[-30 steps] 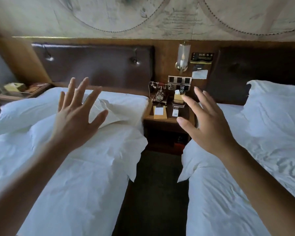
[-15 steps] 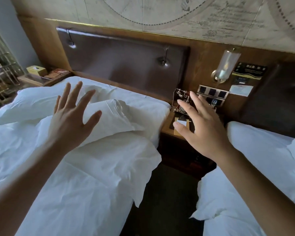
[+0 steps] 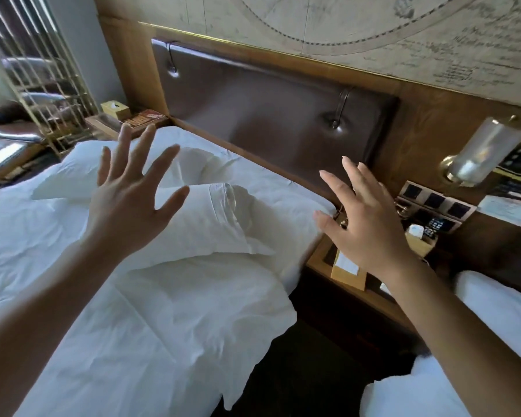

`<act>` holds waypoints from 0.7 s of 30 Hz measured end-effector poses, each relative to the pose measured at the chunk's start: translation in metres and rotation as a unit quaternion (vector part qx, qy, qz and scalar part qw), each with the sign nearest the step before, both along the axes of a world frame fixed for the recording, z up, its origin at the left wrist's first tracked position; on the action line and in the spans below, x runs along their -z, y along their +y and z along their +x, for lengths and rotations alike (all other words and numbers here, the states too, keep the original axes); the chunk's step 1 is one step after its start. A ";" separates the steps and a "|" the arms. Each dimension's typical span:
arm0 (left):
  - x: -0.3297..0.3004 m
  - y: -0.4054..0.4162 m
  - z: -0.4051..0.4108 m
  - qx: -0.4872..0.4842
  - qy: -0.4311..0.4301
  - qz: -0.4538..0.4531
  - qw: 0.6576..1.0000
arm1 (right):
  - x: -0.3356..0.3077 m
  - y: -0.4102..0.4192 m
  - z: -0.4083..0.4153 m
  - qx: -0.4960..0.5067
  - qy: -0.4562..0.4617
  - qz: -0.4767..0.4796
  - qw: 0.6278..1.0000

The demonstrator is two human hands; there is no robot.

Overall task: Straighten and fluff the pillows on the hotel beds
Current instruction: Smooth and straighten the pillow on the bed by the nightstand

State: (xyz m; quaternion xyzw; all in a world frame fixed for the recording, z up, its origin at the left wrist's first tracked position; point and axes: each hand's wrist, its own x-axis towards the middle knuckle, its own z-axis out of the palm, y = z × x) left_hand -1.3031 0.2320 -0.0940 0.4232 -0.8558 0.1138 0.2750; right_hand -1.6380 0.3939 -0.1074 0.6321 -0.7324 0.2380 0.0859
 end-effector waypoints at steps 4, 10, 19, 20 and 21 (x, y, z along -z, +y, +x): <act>-0.006 -0.006 -0.030 -0.064 -0.005 -0.002 0.998 | -0.008 -0.042 -0.042 -0.038 0.021 -0.014 0.999; -0.004 -0.002 -0.057 -0.122 -0.010 -0.018 0.992 | -0.012 -0.101 -0.076 -0.108 0.063 -0.015 0.992; 0.016 -0.048 -0.039 -0.178 -0.021 0.002 0.984 | 0.014 -0.186 -0.065 -0.151 0.046 -0.012 0.987; 0.021 -0.056 -0.038 -0.181 -0.022 0.014 0.983 | 0.016 -0.193 -0.064 -0.156 0.049 -0.009 0.986; 0.027 -0.064 -0.038 -0.185 -0.021 0.026 0.982 | 0.017 -0.199 -0.063 -0.159 0.051 -0.007 0.986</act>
